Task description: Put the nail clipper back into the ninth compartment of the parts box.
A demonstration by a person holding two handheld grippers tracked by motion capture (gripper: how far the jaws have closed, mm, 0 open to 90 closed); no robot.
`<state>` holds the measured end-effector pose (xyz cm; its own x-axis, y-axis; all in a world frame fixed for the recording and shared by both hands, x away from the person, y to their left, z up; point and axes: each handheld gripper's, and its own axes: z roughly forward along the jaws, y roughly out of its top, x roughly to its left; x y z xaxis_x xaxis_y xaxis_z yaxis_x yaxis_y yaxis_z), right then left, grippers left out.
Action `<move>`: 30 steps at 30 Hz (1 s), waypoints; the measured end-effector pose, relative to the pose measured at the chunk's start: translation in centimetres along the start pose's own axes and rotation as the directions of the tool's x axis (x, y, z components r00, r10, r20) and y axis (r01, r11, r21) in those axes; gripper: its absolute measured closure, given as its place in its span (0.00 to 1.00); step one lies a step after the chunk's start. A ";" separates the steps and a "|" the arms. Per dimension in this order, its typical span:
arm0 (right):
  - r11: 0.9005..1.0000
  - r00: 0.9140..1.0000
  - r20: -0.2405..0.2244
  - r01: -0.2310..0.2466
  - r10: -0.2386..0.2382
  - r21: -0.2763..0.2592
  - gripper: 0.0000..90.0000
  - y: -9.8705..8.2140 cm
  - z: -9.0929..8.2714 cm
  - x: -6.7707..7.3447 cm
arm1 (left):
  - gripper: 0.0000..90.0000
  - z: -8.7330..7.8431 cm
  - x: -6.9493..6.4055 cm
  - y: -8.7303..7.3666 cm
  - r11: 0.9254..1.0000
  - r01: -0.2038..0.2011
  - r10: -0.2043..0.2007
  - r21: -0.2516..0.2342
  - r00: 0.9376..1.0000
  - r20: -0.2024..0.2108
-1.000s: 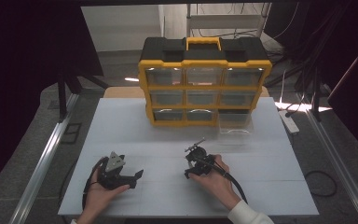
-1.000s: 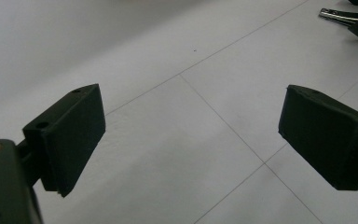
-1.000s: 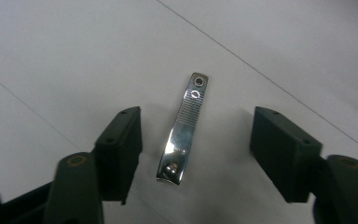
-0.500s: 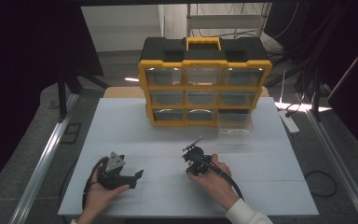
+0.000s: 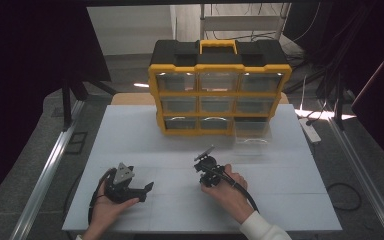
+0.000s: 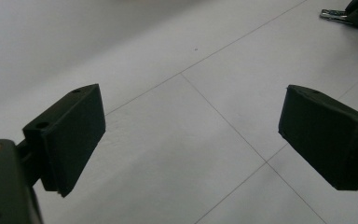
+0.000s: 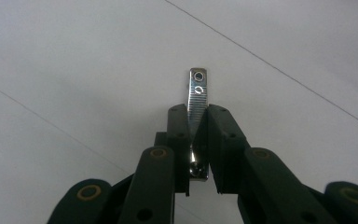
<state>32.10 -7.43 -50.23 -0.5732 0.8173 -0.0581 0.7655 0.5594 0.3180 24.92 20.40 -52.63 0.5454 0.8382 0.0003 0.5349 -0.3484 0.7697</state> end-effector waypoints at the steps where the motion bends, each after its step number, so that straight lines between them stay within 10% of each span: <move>1: 1.000 1.000 -0.004 0.001 -0.001 0.000 0.89 0.0 0.0 0.0 | 0.09 0.0 0.0 0.0 1.000 -0.002 0.002 -0.001 1.000 0.000; 30: 0.992 0.994 -0.101 0.022 -0.035 -0.123 0.89 0.0 -4.2 -2.1 | 0.09 0.1 0.0 0.0 1.000 -0.001 0.001 -0.003 1.000 0.000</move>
<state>32.06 -9.74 -46.19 -0.6263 0.7791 0.0269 0.7106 0.5563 0.4307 24.97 20.35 -52.66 0.5460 0.8378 0.0016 0.5323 -0.3484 0.7715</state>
